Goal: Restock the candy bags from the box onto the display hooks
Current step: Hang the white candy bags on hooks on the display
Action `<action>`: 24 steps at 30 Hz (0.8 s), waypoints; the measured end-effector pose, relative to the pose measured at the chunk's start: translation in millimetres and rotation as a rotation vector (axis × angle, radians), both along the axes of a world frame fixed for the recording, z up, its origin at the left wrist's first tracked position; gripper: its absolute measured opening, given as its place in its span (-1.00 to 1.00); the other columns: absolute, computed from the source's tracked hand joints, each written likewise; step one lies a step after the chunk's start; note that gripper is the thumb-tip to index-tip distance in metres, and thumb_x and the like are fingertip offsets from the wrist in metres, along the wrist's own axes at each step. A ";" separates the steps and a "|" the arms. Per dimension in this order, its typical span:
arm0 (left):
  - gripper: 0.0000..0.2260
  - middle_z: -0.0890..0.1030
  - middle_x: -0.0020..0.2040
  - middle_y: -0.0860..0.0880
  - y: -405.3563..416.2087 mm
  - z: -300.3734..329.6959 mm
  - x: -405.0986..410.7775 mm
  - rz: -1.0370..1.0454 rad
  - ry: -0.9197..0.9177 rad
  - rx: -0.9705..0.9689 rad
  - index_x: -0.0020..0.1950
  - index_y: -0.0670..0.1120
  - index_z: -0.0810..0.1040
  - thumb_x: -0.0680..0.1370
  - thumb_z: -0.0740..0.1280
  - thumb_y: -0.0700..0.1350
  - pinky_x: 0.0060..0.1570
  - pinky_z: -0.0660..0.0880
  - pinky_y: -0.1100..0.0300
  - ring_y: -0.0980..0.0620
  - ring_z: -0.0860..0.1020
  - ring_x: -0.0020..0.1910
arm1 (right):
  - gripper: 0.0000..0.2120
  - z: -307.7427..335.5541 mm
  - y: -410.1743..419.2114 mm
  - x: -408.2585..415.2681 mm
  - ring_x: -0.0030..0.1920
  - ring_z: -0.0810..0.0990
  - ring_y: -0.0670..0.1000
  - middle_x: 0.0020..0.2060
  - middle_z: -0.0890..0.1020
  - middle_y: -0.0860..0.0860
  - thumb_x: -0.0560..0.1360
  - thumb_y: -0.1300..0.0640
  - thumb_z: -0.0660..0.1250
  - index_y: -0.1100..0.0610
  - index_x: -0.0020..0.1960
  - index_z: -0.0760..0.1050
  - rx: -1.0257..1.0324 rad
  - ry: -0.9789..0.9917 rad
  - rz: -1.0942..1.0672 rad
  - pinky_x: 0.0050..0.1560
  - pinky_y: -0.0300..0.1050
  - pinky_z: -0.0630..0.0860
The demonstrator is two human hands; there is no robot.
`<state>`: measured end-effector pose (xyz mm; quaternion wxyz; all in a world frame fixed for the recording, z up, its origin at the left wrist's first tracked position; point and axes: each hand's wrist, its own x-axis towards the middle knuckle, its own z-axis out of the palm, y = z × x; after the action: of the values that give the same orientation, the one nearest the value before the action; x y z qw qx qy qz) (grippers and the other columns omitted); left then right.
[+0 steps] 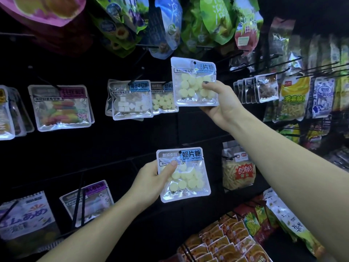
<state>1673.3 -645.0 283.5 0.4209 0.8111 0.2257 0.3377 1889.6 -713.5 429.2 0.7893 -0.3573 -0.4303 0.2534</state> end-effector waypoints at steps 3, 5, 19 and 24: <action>-0.73 0.76 -0.07 0.11 0.8 -0.9 0.7 0.017 0.003 0.014 0.10 0.10 0.71 0.69 0.24 0.15 0.05 0.61 0.12 0.15 0.71 -0.08 | -0.64 -0.8 3.4 4.0 0.18 0.69 0.21 0.26 0.67 0.22 0.54 0.23 0.34 0.28 0.32 0.55 -0.019 0.007 -0.021 0.15 0.04 0.63; -0.73 0.76 -0.09 0.13 -0.1 -1.1 0.6 0.014 0.003 0.014 0.11 0.11 0.70 0.69 0.24 0.15 -0.05 0.54 0.23 0.20 0.70 -0.14 | -0.54 -1.7 4.8 6.3 0.29 0.64 0.26 0.29 0.66 0.22 0.52 0.21 0.36 0.29 0.40 0.52 -0.022 0.011 -0.028 0.22 0.08 0.61; -0.74 0.76 -0.10 0.15 -1.4 -0.7 0.0 0.045 0.020 0.023 0.08 0.14 0.70 0.68 0.24 0.17 -0.03 0.57 0.21 0.21 0.68 -0.16 | -0.77 -3.1 16.3 12.6 0.03 0.76 0.10 0.01 0.76 0.12 0.57 0.22 0.42 0.24 0.21 0.57 -0.125 -0.078 -0.081 0.00 -0.03 0.67; -0.76 0.75 -0.09 0.19 -1.4 -2.0 -0.1 0.042 0.031 0.034 0.11 0.16 0.69 0.69 0.23 0.16 -0.03 0.55 0.20 0.24 0.67 -0.16 | -0.71 -5.8 43.5 16.5 0.06 0.76 0.14 0.06 0.75 0.16 0.52 0.19 0.51 0.23 0.18 0.54 -0.193 -0.019 -0.150 0.13 0.06 0.69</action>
<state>1673.2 -646.4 281.5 0.3963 0.8183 0.2435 0.3376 1906.1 -670.0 423.3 0.7640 -0.4650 -0.3834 0.2305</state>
